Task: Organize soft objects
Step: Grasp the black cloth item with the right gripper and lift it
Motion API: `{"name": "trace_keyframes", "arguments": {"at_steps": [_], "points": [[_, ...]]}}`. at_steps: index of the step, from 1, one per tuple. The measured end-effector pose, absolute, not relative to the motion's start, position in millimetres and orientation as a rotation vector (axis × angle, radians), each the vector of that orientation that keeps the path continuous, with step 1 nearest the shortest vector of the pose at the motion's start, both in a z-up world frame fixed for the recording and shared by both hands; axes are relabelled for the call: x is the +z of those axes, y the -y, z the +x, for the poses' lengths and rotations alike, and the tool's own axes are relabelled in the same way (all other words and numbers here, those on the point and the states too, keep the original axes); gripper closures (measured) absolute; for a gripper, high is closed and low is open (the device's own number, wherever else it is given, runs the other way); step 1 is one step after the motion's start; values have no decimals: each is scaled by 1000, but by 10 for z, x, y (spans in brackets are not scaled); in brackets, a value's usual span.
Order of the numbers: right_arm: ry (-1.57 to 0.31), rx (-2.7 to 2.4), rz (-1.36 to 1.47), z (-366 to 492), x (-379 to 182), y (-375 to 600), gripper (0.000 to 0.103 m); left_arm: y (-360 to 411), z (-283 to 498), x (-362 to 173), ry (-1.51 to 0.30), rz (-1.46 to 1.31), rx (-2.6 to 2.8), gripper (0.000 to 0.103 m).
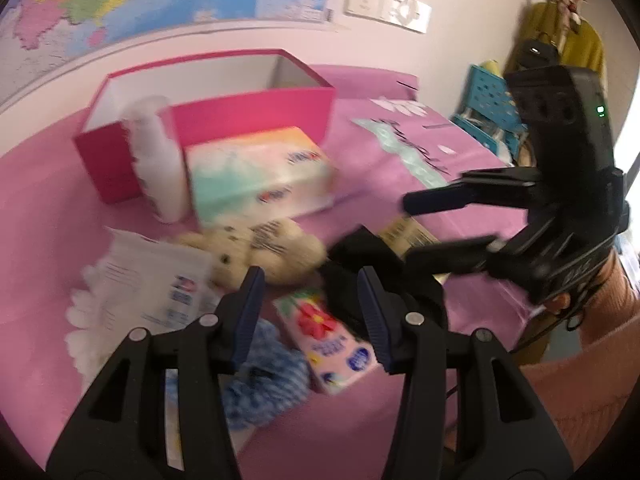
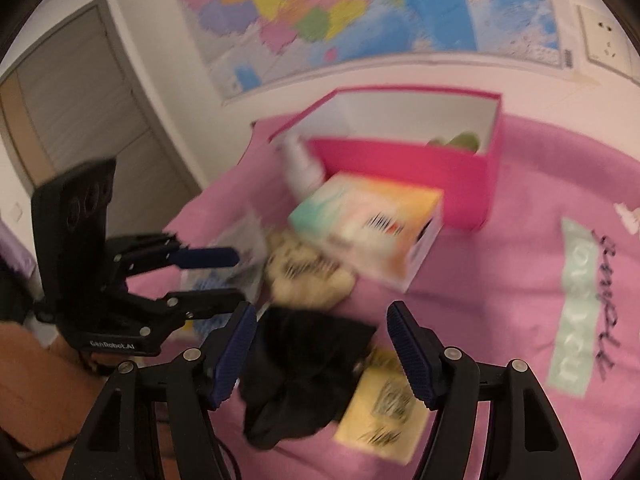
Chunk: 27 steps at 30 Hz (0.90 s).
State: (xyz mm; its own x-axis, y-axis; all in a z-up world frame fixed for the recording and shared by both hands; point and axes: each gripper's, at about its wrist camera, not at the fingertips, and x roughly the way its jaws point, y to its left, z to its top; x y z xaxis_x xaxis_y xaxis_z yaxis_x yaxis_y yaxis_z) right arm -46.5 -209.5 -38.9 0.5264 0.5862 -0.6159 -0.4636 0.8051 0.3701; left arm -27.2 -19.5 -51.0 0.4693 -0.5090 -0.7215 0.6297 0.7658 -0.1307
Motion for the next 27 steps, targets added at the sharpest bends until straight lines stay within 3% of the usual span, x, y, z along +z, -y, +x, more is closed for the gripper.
{"name": "trace_keyframes", "arguments": {"at_steps": [6,9,12,14,16,19,25,27], "points": [[-870,651,157,-423,-659,1867,36,181,-249,-637,-873,162,-649,54],[-891,653,193,-338,-758,1874,43,130,-295,-638,-869,142,-666,54],[-900,663,224,-301,-800,1915,61,160,-339,-646,-872,146,-698,54],[-894,675,244,-296,-798,1934,87,196,-358,-644,-881,148,-731,53],[-883,672,260,-309,-780,1969,93,231,-390,-619,-875,143,-766,52],[-839,676,297,-345,-666,2038,96,284,-396,-554,-866,120,-811,43],[-732,690,251,-435,-314,2027,97,443,-333,-508,-855,127,-828,42],[-746,647,214,-409,-325,2000,93,450,-319,-570,-880,136,-808,42]]}}
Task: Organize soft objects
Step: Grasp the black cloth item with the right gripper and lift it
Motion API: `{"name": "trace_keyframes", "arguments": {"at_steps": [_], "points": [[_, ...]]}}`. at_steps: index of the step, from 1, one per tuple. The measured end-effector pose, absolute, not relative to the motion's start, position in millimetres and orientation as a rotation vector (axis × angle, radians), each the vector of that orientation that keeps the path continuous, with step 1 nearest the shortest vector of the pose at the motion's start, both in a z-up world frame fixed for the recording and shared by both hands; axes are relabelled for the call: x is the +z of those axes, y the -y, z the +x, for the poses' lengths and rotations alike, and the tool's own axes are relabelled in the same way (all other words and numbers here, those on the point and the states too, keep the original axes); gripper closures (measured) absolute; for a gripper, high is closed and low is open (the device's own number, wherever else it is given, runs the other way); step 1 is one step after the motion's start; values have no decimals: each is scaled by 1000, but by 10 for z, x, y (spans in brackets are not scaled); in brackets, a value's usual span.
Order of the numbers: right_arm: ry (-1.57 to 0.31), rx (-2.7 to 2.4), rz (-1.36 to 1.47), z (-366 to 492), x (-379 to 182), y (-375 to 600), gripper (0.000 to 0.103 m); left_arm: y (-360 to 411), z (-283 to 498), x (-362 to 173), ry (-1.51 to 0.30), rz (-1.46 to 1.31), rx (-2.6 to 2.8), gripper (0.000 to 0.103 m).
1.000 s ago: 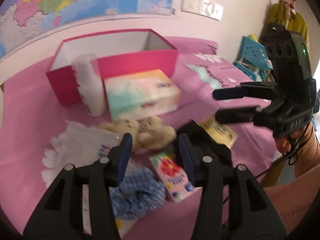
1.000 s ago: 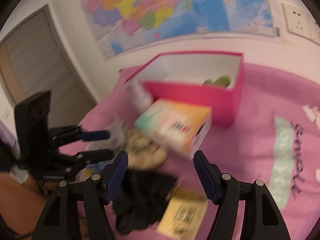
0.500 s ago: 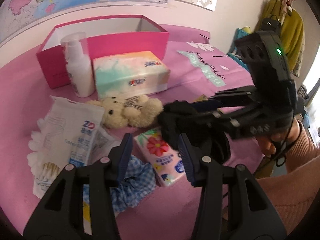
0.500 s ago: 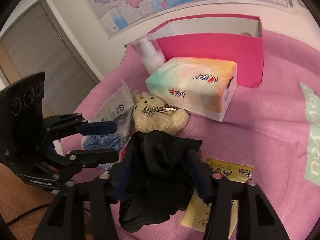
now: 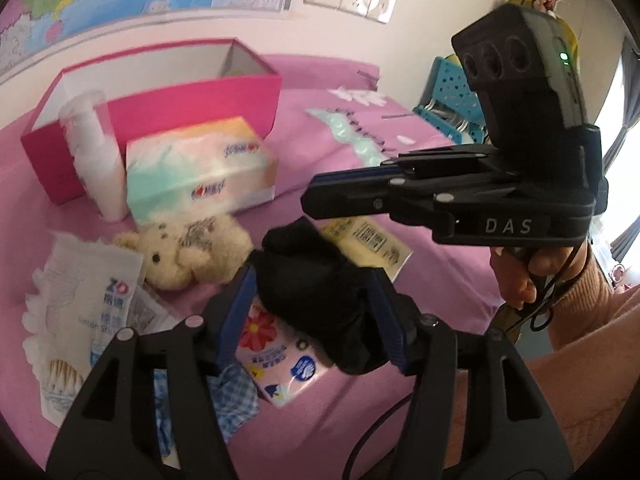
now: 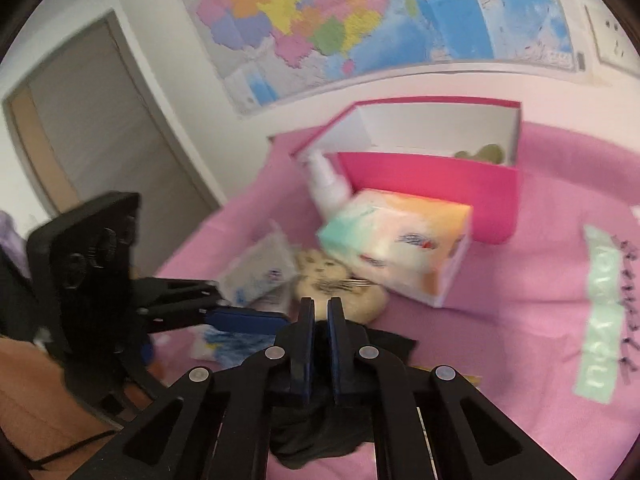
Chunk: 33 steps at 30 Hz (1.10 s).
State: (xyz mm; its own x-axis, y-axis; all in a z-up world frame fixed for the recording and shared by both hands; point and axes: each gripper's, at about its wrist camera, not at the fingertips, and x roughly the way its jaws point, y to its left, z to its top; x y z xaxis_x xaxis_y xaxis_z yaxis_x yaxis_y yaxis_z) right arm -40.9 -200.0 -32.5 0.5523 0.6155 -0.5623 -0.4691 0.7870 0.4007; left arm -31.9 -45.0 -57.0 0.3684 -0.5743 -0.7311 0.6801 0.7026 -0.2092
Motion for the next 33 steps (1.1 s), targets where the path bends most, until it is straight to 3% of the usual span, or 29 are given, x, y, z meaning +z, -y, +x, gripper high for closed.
{"name": "trace_keyframes", "arguments": {"at_steps": [1,4,6,7,9,10,11,12,14,27,30,31,32,33], "points": [[-766,630,207,-390,-356,2019,89,450,-317,-597,-887,146,-794,42],[-846,624,228,-292,-567,1996,53,438,-311,-682,-919,165,-772,42],[-876,617,211,-265,-661,1967,51,453,-306,-719,-935,168,-773,44],[-886,621,214,-242,-699,1948,51,470,-302,-734,-941,170,-771,47],[-900,638,221,-191,-778,1916,70,496,-292,-748,-950,165,-782,56],[-895,639,219,-180,-790,1911,90,499,-291,-744,-951,162,-788,57],[-902,656,227,-165,-805,1905,93,506,-294,-741,-949,159,-796,62],[-903,665,231,-167,-803,1910,94,519,-300,-734,-945,156,-805,72],[-882,657,213,-211,-758,1918,97,536,-292,-710,-939,144,-817,80],[-716,683,308,-253,-222,2179,99,421,-149,-413,-848,81,-828,84],[-782,619,292,-144,-367,2198,82,371,-127,-503,-873,89,-791,84],[-801,613,304,-123,-417,2227,60,342,-124,-544,-887,91,-779,84],[-829,621,312,-86,-501,2211,45,296,-127,-572,-900,86,-775,84],[-840,622,305,-68,-550,2178,41,265,-118,-607,-915,80,-769,84]]}}
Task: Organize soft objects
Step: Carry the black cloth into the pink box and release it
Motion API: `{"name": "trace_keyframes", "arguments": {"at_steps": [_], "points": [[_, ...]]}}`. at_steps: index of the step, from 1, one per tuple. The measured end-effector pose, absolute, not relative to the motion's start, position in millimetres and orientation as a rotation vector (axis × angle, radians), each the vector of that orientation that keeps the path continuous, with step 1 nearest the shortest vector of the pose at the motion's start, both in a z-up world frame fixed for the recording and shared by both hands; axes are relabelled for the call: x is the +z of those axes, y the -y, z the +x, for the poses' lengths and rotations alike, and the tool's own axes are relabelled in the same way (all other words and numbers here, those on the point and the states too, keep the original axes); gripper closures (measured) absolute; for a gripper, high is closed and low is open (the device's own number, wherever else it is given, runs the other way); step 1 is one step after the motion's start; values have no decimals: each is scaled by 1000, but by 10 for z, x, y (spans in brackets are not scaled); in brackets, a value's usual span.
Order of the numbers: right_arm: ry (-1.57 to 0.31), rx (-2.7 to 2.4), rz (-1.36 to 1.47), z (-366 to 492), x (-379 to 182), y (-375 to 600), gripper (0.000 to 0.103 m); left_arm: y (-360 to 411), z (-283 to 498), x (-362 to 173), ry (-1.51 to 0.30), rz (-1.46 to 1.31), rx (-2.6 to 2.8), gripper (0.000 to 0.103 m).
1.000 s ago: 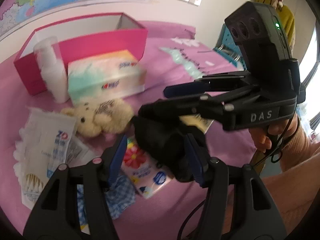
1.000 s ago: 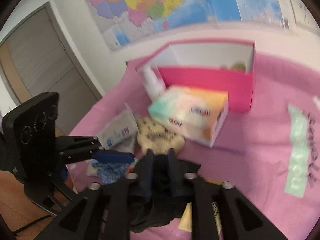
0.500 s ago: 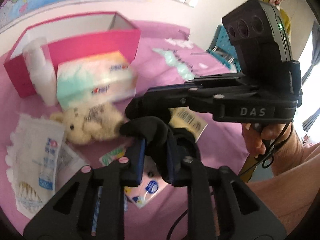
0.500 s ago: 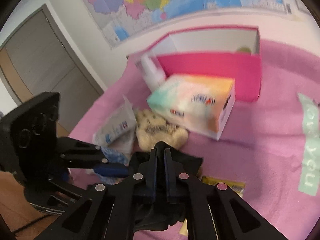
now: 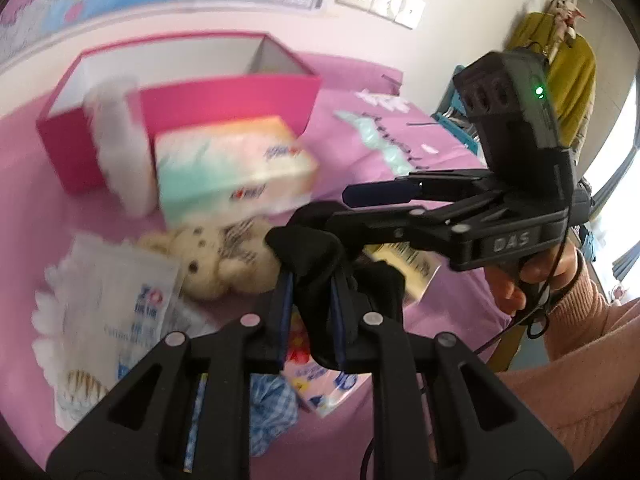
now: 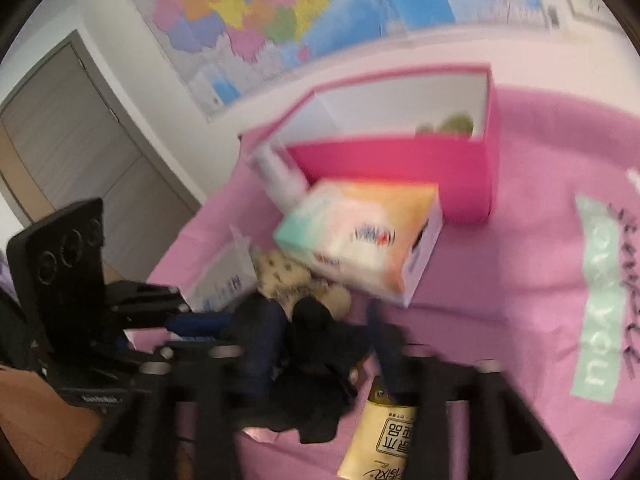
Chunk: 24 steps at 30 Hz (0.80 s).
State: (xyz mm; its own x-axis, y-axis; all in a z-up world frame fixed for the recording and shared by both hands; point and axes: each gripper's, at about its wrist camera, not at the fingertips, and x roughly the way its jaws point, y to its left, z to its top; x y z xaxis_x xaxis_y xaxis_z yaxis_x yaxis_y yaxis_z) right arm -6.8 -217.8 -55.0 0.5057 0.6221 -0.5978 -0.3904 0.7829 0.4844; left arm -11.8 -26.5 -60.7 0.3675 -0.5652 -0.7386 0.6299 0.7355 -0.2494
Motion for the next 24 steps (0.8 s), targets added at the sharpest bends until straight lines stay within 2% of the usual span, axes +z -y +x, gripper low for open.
{"name": "trace_keyframes", "arguments": {"at_steps": [5,6,7,8,10,14,24], "points": [[-920,685,366,99,-875,2059,40,196,-113,-731,-959,87,-740,84],[-921,693,364,113,-894,2043,43,197,-113,-742,-961,88,-740,83],[-917,703,359,99,-900,2043,54,204,-112,-745,-962,89,-740,83],[-905,728,351,90,-895,2022,72,230,-110,-750,-961,90,-740,83],[-891,756,350,58,-857,2028,89,286,-90,-735,-954,85,-747,83],[-842,722,315,-35,-721,2055,96,386,-73,-638,-927,71,-778,84],[-652,704,366,-77,-123,2339,96,532,92,-42,-760,55,-821,84]]}}
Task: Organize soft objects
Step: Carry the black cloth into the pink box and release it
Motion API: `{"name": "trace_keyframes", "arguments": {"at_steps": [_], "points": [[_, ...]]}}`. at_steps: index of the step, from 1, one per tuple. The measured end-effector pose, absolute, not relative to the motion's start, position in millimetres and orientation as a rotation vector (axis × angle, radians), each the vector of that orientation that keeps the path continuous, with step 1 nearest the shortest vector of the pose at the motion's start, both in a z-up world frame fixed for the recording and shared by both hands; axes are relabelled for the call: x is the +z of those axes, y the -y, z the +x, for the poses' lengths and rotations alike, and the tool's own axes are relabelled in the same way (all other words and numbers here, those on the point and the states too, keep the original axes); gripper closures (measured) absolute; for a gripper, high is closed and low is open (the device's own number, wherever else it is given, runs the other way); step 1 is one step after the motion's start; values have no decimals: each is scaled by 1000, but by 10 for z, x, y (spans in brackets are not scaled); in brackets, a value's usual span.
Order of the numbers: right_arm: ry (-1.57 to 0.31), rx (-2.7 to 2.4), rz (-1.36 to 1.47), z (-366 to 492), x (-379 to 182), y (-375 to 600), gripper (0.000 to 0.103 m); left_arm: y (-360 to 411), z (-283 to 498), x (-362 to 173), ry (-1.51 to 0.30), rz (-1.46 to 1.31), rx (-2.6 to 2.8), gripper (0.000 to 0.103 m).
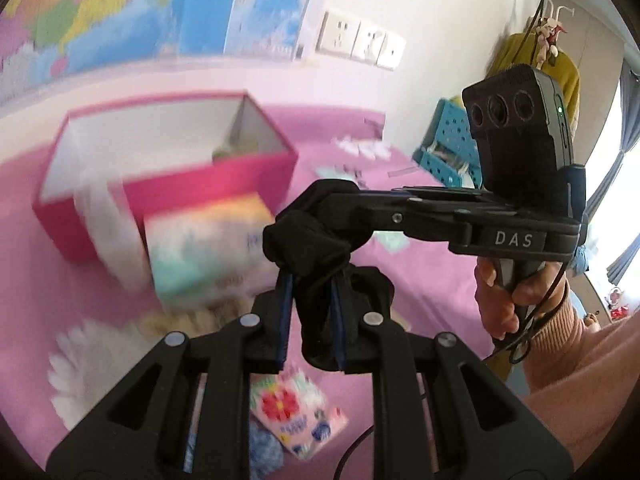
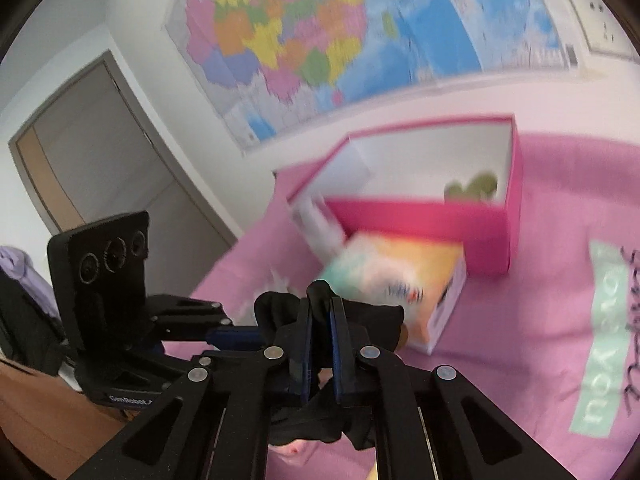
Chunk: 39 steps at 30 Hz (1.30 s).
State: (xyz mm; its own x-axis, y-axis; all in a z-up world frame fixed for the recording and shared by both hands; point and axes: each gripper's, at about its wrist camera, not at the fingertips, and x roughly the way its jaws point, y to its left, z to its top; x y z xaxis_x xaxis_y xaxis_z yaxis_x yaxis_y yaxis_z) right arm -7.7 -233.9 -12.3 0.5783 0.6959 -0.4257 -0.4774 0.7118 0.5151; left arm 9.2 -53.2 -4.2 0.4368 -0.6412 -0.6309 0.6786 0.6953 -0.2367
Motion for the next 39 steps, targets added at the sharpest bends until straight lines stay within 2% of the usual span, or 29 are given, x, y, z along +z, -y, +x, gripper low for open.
{"name": "trace_keyframes", "arguments": {"at_steps": [9,18,23,27,35,39], "points": [[-500,633,332,411,443,2490,96,641,737,430,-645,43,-702,83],[-477,518,280,1119,571,2501,97,826,1576,270,-769,-3,-544,83],[-508,447,252,1446,460,2471,96,779,1714,140,-819,-38,-516,83],[-574,399,270,1511,269,2518,90,673,1555,158,-793,-15,-531,83],[-636,359,263,1207,-88,2590,65,190,1236,320,-705,-5,-516,77],[-632,323,282,1057,-169,2683,64,-71,1117,351,-683,-20,-488,76]]}}
